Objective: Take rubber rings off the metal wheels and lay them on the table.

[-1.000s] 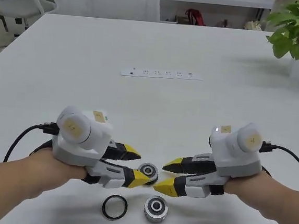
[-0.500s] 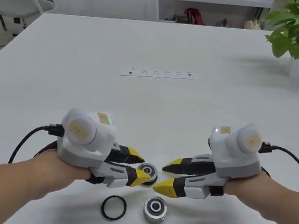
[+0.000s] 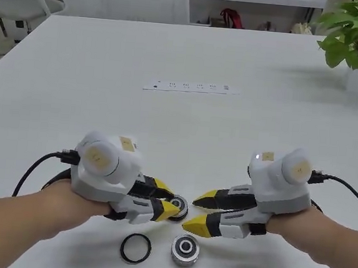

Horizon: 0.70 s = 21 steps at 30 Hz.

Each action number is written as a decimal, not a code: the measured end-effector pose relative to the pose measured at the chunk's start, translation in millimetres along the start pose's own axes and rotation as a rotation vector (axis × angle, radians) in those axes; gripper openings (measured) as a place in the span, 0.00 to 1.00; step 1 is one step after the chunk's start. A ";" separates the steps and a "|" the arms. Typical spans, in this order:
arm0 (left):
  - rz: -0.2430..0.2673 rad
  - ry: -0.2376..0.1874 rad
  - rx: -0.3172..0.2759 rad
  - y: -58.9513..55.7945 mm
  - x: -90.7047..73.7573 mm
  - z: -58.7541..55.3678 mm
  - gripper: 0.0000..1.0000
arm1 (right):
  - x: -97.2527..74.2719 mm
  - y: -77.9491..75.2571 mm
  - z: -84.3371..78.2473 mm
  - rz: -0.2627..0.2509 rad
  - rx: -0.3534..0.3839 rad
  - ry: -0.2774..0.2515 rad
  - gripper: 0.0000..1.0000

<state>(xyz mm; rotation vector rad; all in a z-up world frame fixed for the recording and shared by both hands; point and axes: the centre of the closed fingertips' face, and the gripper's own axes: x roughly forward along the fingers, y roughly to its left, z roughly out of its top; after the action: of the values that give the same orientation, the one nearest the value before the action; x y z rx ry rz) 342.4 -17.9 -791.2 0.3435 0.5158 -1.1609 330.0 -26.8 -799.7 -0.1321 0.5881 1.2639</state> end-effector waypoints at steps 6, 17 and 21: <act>-0.003 -0.002 -0.004 -1.2 0.1 -0.7 0.15 | 0.6 -0.3 2.6 -0.003 0.001 -0.008 0.33; 0.008 -0.008 -0.012 0.2 1.2 -0.9 0.14 | 6.5 -0.8 5.2 -0.015 -0.002 -0.017 0.33; 0.012 -0.011 -0.017 0.3 0.9 -0.7 0.14 | 9.3 -1.0 5.6 -0.029 -0.008 -0.019 0.33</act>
<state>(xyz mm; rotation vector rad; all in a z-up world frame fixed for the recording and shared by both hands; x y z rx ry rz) 342.8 -18.1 -792.3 0.3254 0.5132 -1.1459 334.5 -16.8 -799.7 -0.1346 0.5634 1.2379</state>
